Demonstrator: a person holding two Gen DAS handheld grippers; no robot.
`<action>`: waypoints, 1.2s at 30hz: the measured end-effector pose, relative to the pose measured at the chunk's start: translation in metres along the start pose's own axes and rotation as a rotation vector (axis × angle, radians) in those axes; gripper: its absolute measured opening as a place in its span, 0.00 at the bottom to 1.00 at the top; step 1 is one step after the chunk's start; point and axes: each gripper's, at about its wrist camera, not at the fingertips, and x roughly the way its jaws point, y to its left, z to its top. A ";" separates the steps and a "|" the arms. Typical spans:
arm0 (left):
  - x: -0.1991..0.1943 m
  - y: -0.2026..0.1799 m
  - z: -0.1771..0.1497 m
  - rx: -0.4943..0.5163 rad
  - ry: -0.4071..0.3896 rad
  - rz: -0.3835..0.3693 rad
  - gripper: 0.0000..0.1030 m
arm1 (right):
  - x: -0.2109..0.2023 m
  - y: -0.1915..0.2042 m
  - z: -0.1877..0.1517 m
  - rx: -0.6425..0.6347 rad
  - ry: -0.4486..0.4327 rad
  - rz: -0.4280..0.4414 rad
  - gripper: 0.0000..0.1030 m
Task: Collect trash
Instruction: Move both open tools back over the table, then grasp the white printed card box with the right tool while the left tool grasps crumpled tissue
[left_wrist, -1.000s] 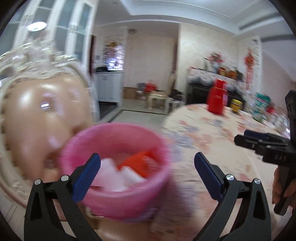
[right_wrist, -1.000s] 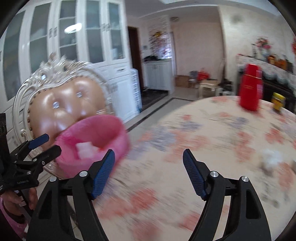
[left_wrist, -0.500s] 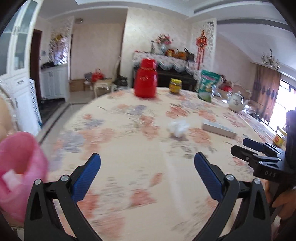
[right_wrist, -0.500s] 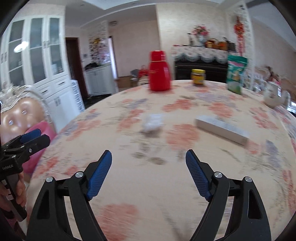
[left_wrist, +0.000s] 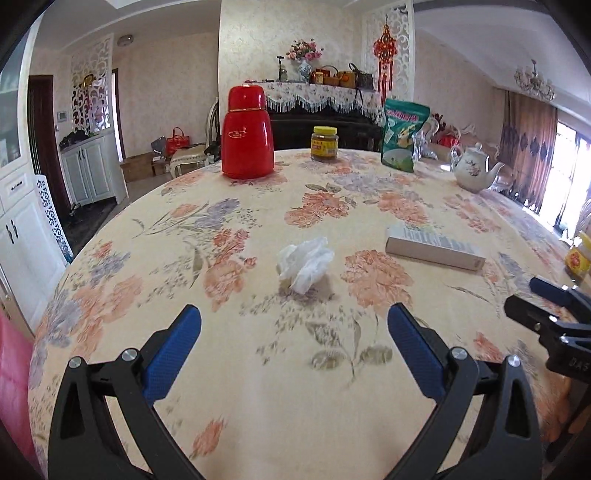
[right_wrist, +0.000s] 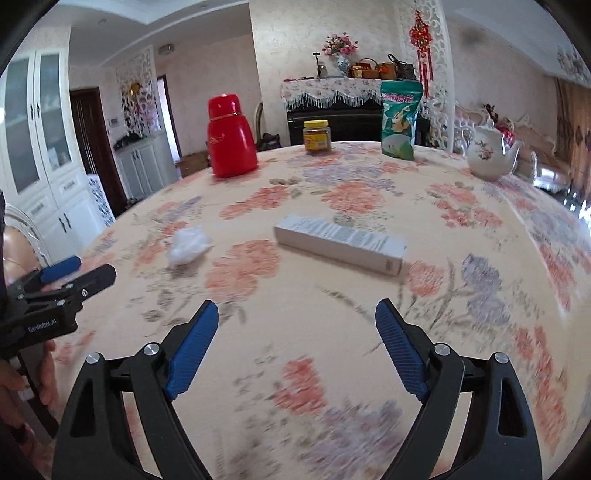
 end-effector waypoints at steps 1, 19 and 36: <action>0.004 0.000 0.002 0.003 0.004 0.002 0.95 | 0.004 -0.003 0.003 -0.013 0.006 -0.007 0.81; 0.091 -0.003 0.036 0.002 0.125 0.002 0.95 | 0.121 -0.059 0.064 -0.133 0.161 -0.001 0.82; 0.130 -0.007 0.037 -0.015 0.242 -0.043 0.94 | 0.135 -0.049 0.051 -0.238 0.279 0.061 0.55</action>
